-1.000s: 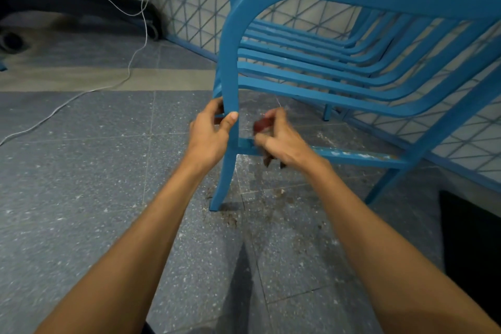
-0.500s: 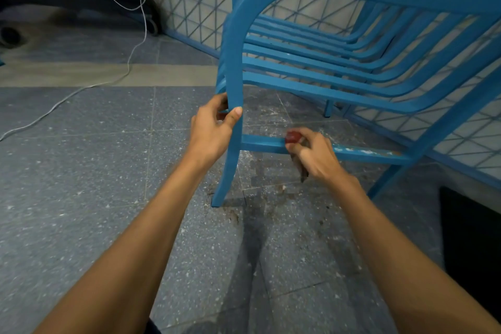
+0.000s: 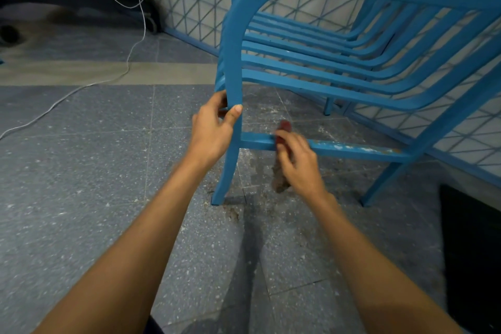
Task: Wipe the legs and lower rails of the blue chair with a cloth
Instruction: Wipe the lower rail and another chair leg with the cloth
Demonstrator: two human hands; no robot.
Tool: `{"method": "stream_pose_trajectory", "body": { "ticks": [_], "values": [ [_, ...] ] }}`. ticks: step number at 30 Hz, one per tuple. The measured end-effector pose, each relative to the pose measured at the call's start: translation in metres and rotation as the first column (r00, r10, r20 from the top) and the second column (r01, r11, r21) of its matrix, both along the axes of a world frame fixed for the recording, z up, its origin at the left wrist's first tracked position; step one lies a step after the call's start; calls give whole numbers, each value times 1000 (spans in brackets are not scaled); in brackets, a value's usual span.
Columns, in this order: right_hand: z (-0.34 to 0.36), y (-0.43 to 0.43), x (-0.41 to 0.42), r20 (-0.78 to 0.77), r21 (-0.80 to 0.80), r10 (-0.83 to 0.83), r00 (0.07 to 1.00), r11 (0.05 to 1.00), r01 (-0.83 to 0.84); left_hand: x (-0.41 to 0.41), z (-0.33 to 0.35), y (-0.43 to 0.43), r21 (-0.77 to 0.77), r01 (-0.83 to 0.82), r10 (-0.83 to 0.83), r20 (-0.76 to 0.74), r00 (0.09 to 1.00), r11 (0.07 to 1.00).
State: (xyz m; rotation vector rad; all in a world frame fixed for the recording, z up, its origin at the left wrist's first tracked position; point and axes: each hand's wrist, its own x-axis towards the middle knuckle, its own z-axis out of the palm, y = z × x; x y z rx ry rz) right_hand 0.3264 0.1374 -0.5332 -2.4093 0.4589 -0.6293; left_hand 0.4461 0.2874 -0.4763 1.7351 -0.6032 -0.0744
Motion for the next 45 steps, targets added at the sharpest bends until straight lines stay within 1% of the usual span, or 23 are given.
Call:
{"method": "stream_pose_trajectory", "body": {
  "ticks": [2, 5, 8, 10, 12, 15, 16, 18, 19, 20, 22, 25, 27, 28, 30, 33, 35, 36, 38, 39, 42, 43, 45],
  "values": [
    [3, -23, -11, -18, 13, -131, 991, 991, 132, -1, 1, 1, 2, 9, -9, -15, 1000, 1000],
    [13, -47, -4, -36, -11, -251, 967, 968, 250, -3, 0, 3, 24, 27, -26, -21, 999, 999],
    [22, -33, 20, -128, -71, -328, 936, 944, 321, -5, -4, 6, 176, 34, -35, 5, 999, 984],
    [25, -5, 36, -139, -119, -271, 952, 959, 256, -2, -8, 7, 290, 40, -51, 32, 998, 956],
    [24, 26, 50, -87, -75, -132, 987, 989, 126, 5, -10, 8, 370, 33, -49, 34, 998, 929],
    [22, 50, 56, 26, -7, 22, 999, 1000, -21, 12, -9, 9, 429, 22, -42, 38, 998, 903],
    [21, 49, 53, 31, -5, 63, 998, 998, -63, 13, -8, 9, 437, 12, -33, 40, 999, 899],
    [21, 38, 41, -25, -12, 124, 992, 992, -124, 11, -5, 8, 454, -7, -9, 35, 999, 891],
    [21, 27, 33, -70, -10, 110, 992, 994, -111, 10, -4, 8, 461, -17, 1, 34, 999, 887],
    [21, 14, 24, -102, 6, 59, 993, 998, -59, 10, -2, 8, 469, -22, 6, 36, 999, 883],
    [25, -19, 8, -154, 27, -94, 984, 995, 100, 7, 0, 7, 487, -26, 12, 31, 999, 873],
    [38, -56, -6, -249, 13, -280, 927, 956, 292, 2, 3, 7, 501, -13, 3, 22, 1000, 865],
    [46, -54, -1, -319, -13, -343, 884, 934, 357, -2, 5, 6, 503, -12, 6, 13, 1000, 864],
    [48, -44, 5, -336, -35, -345, 876, 934, 355, -3, 6, 6, 502, -11, 7, 9, 1000, 865],
    [46, -12, 24, -306, -47, -266, 914, 963, 265, -6, 7, 4, 500, -10, 11, 2, 1000, 866],
    [35, 36, 48, -163, -6, -42, 986, 999, 41, -9, 11, 3, 490, -23, 21, 9, 1000, 871],
    [30, 46, 52, -67, 16, 30, 997, 999, -29, -11, 13, 2, 486, -35, 29, 21, 999, 873],
    [29, 43, 49, -57, 27, 51, 997, 998, -50, -11, 14, 2, 487, -38, 31, 22, 999, 873],
    [26, 26, 38, -98, 19, 66, 993, 998, -64, -12, 14, 1, 486, -44, 40, 20, 999, 873],
    [24, 14, 30, -129, 16, 41, 991, 999, -40, -13, 14, 1, 484, -46, 43, 18, 999, 874],
    [23, -26, 2, -181, 44, -112, 977, 992, 122, -14, 12, 1, 473, -47, 40, 26, 999, 880],
    [24, -37, -5, -193, 16, -183, 964, 982, 190, -14, 12, 1, 468, -46, 37, 28, 999, 882],
    [23, -51, -10, -236, -115, -345, 909, 938, 327, -14, 12, 1, 456, -40, 32, 25, 999, 889]
  ]
}}
